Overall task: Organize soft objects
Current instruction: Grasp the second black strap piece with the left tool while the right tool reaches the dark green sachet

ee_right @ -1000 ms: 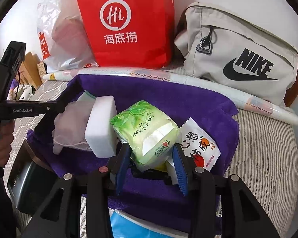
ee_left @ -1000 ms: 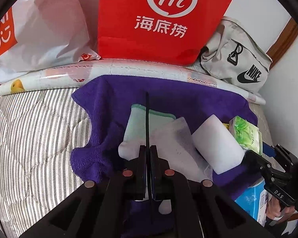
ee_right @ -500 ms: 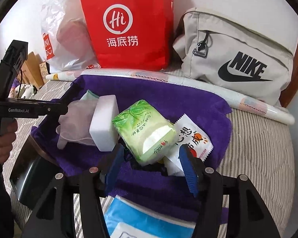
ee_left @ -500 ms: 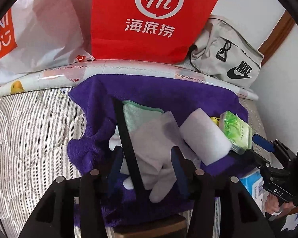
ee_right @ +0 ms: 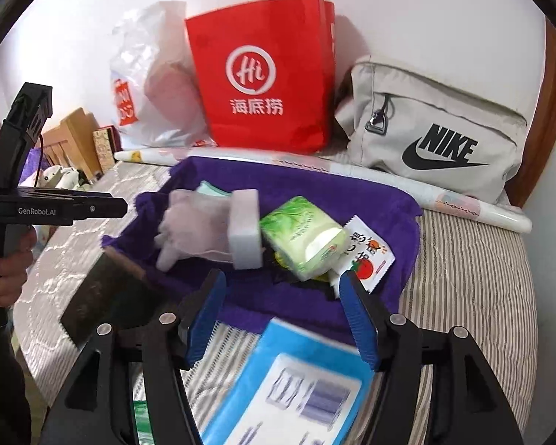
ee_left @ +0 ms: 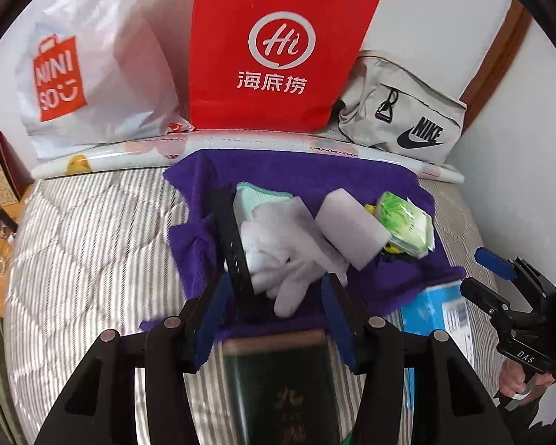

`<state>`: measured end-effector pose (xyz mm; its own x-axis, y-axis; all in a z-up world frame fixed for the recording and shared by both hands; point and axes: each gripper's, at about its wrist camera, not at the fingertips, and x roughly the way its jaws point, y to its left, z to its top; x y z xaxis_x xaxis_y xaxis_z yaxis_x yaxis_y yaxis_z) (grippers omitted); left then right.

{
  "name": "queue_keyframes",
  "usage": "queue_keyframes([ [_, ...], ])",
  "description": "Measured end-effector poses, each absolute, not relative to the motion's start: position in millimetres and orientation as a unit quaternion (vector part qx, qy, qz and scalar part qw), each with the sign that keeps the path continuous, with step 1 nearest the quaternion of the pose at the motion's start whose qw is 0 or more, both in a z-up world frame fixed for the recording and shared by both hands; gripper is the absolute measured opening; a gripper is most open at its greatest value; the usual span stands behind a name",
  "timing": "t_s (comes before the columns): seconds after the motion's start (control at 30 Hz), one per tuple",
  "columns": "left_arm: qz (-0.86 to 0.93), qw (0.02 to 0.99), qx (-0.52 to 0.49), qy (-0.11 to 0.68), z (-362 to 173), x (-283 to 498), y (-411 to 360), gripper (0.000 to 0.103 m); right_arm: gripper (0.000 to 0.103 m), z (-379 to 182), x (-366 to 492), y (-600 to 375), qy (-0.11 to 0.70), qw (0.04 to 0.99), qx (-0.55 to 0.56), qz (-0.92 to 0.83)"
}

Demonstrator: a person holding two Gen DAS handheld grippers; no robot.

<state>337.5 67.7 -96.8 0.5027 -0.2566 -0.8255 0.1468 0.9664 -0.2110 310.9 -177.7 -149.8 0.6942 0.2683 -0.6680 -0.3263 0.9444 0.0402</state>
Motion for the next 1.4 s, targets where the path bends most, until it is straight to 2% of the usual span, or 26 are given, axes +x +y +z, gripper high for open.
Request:
queue_keyframes([
  [0.43,-0.124,0.872,-0.037,0.472,-94.5,247.7,70.1,0.051,0.066,-150.4,224.8,-158.6,0.355,0.913,-0.046,0.198],
  [0.83,-0.174,0.864,0.001,0.472,-134.5,172.5,66.4,0.051,0.066,-168.9,174.1,-150.4,0.373,0.903,-0.02,0.213],
  [1.4,-0.215,0.845,0.022,0.489,-197.1,184.8,59.9,0.05,0.066,-210.2,149.7,-154.9,0.384,0.903,-0.027,0.193],
])
